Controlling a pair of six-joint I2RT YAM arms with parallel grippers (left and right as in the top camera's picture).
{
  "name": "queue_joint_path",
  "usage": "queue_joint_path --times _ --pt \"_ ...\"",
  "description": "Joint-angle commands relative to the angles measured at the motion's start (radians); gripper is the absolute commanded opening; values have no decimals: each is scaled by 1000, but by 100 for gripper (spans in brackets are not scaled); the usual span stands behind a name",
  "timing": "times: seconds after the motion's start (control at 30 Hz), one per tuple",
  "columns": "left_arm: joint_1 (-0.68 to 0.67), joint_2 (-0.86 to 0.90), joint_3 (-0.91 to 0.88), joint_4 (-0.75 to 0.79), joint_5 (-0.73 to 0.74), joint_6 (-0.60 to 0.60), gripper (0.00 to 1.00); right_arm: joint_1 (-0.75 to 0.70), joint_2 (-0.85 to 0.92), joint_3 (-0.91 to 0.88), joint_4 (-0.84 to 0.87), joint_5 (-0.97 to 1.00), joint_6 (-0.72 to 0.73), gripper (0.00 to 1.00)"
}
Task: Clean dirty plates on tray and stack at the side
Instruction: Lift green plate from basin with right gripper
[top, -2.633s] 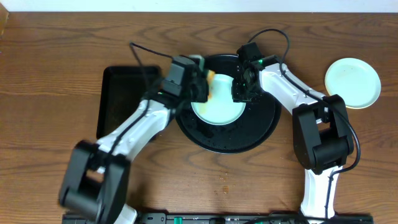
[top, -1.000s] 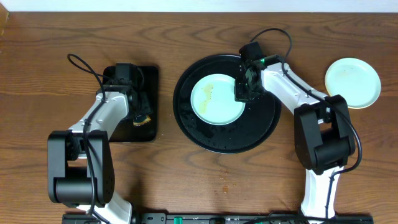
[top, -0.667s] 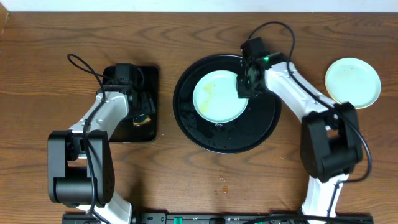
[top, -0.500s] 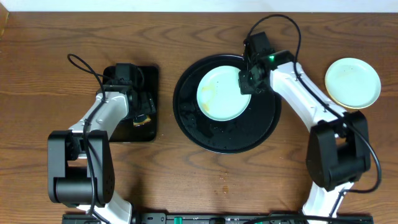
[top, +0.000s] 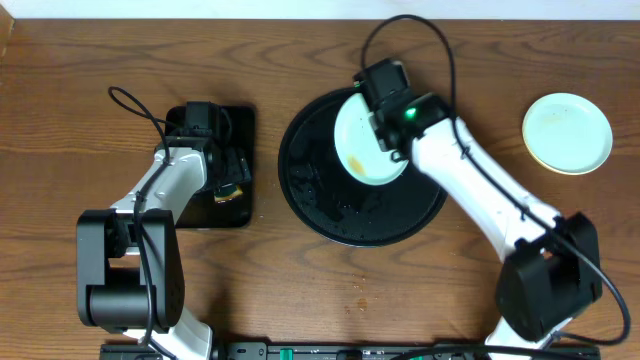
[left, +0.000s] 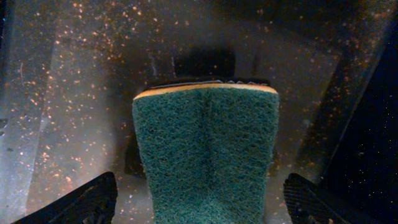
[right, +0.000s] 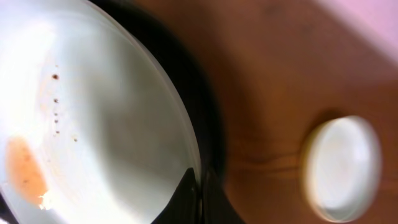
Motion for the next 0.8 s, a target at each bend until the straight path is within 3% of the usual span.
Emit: queue_joint_path --times 0.0,0.3,0.33,0.77 --pt "2 17 -4 -2 -13 5 86 89 -42 9 18 311 -75 1" --pt "2 17 -4 -2 -13 6 87 246 -42 9 10 609 -113 1" --pt "2 17 -4 -2 -13 6 93 254 -42 9 10 627 -113 1" --pt "2 17 -4 -2 -13 6 94 314 -42 9 7 704 -122 1"
